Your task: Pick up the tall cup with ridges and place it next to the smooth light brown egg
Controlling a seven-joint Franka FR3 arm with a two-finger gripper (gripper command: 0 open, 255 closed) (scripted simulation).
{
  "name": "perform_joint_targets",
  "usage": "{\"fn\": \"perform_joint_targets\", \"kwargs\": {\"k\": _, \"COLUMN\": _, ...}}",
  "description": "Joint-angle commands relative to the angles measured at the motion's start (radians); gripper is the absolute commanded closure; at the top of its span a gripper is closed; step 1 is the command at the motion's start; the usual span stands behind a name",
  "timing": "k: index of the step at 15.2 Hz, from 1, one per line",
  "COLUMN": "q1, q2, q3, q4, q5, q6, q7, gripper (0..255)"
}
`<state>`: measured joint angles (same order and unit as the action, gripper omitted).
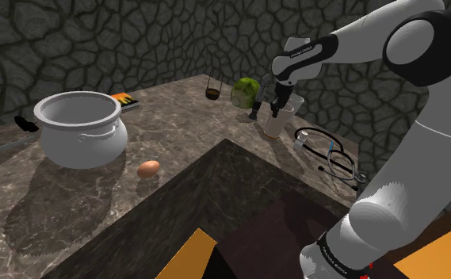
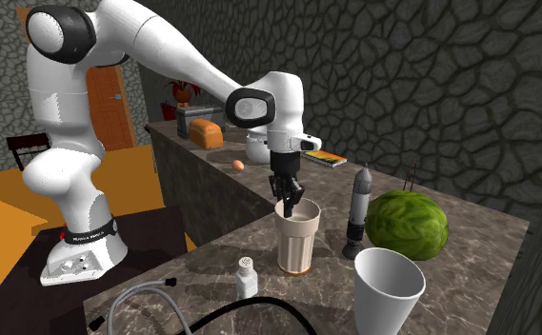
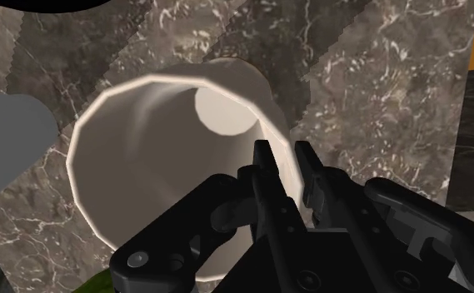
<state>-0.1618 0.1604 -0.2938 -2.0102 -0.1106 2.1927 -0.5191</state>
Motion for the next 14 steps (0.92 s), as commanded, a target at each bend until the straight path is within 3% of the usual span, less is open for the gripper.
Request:
{"fn": "perform_joint_targets", "kwargs": {"k": 1, "q1": 0.000, "q2": 0.001, "q3": 0.000, "q4": -0.002, "q5": 0.000, "q6": 0.000, "q7": 0.000, "gripper": 255}}
{"fn": "perform_joint_targets", "kwargs": {"k": 4, "q1": -0.001, "q2": 0.002, "q3": -0.001, "q4": -0.001, "q5": 0.000, "q6": 0.000, "q7": 0.000, "gripper": 255}}
{"fn": "perform_joint_targets", "kwargs": {"k": 14, "q1": 0.004, "q2": -0.052, "q3": -0.001, "q4": 0.073, "q5": -0.009, "q6": -0.125, "q7": -0.006, "gripper": 255}}
